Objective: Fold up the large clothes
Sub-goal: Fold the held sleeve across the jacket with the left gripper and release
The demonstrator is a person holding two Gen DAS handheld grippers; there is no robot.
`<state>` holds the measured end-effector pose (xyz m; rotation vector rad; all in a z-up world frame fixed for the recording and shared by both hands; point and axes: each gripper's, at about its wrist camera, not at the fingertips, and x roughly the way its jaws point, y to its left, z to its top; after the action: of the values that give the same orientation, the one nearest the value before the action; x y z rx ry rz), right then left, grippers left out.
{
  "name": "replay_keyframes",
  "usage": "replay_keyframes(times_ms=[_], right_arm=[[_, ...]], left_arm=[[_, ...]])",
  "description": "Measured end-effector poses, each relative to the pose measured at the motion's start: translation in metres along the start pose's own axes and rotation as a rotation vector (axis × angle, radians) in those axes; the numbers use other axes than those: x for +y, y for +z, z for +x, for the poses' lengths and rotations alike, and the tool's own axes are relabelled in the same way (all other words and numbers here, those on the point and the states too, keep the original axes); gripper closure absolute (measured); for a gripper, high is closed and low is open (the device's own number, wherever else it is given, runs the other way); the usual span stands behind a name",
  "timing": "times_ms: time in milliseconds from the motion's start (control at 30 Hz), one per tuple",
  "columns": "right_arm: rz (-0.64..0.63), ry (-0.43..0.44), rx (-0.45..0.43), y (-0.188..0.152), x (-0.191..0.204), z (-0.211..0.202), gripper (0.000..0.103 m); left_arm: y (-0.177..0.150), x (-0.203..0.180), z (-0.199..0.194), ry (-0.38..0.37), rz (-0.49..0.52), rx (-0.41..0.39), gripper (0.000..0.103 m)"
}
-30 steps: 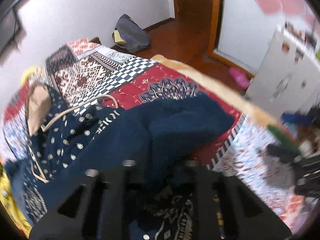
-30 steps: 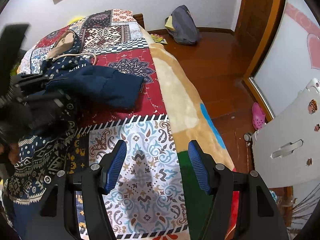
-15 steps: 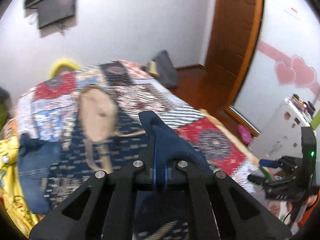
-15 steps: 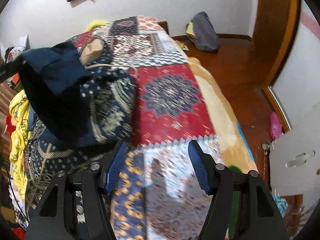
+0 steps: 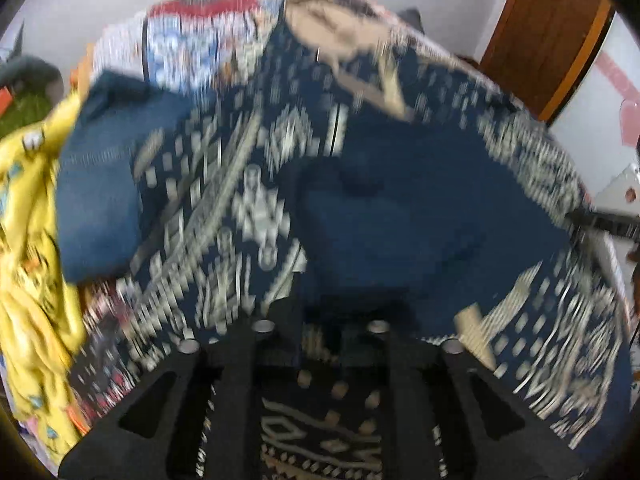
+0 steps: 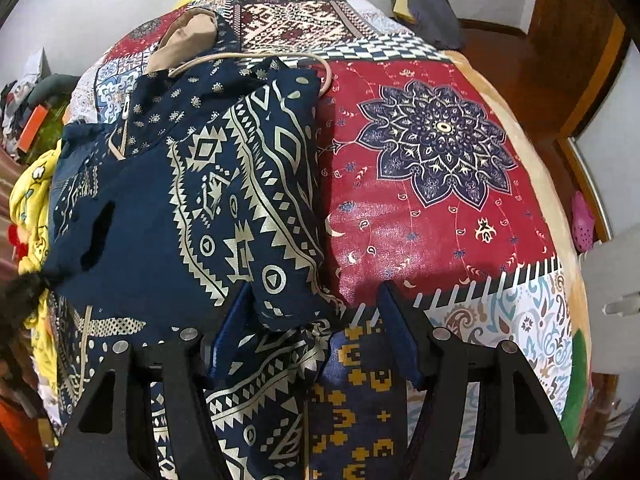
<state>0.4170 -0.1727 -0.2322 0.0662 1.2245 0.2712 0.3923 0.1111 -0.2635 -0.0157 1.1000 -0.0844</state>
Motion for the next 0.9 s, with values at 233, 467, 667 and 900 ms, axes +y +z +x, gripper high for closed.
replay_keyframes(times_ms=[233,467,667,900], right_arm=[[-0.059,-0.064,-0.022,0.000,0.008,-0.018,0.041],[-0.138,-0.097,-0.034,0.000,0.023,-0.021,0.041],[-0.193,-0.126,-0.037,0.003,0.028,-0.017,0.041],[-0.148,-0.096,-0.005,0.002,0.018,-0.008,0.041]], left_arm=[[-0.014,-0.022,-0.025,0.088,0.108,-0.068,0.053],[-0.001,-0.062,-0.004,0.258,0.299,-0.089,0.053],[0.011,-0.098,0.006,0.267,0.403,-0.111,0.053],[0.036,-0.095,0.011,0.152,0.331,-0.094,0.078]])
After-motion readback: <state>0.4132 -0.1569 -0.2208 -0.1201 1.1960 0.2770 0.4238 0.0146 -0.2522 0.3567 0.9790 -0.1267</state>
